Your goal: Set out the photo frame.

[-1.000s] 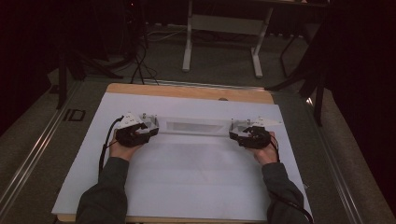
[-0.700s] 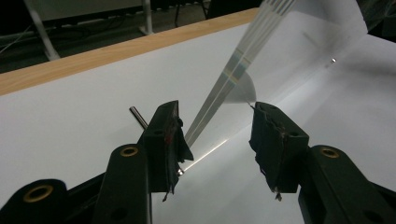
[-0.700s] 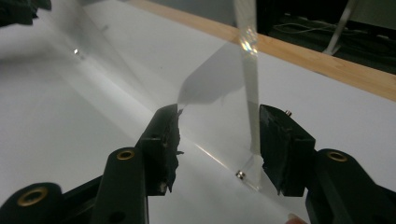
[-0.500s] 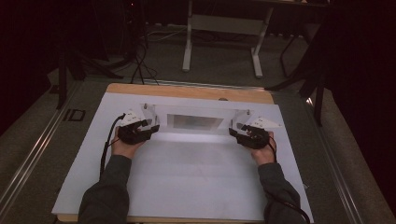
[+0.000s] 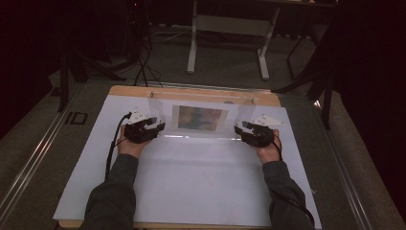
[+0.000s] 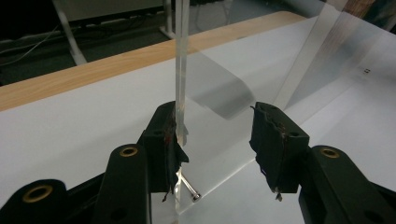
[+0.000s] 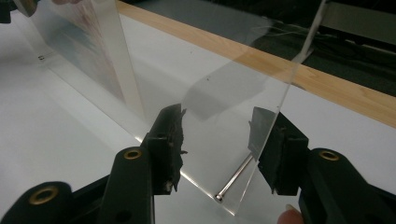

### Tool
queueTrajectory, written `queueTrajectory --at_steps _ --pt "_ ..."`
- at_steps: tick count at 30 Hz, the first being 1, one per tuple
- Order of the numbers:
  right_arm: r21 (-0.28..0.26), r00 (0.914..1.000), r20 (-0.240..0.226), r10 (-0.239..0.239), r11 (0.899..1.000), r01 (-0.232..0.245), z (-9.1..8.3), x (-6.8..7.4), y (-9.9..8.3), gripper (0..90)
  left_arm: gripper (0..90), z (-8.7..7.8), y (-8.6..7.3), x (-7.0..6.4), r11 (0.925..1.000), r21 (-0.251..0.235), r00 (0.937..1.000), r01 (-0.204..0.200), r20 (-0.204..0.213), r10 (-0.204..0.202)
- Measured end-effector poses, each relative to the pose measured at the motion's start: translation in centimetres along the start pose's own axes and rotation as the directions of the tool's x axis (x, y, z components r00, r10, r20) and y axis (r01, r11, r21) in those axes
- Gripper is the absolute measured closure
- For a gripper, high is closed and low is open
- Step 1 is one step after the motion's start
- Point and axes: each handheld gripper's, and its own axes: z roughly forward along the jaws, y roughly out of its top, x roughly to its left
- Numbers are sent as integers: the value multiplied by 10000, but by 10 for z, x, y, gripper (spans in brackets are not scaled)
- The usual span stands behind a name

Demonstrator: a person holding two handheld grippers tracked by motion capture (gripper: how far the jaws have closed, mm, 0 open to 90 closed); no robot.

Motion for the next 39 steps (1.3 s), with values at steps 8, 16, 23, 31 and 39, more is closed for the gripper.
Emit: queueTrajectory --at_steps 8,16,23,31,39 --pt "111 9999 -11 114 9999 -114 3 -2 3 531 523 2 4 -1 9998 203 9998 -30 -181 34" --pt "224 10000 -5 87 9997 -87 1 -2 4 530 523 1 6 -3 9994 352 9998 -44 -192 51" --pt "275 9998 -12 173 9995 -173 -5 -2 2 530 524 -1 6 -10 9993 373 10000 -32 -85 35" --pt "369 9991 -134 396 9986 -390 -19 4 -3 530 524 -15 6 -20 9997 183 9998 180 32 -181" --pt "649 9982 -206 565 9964 -551 -30 16 -6 528 525 -27 -5 -27 9981 221 9982 571 164 -575"
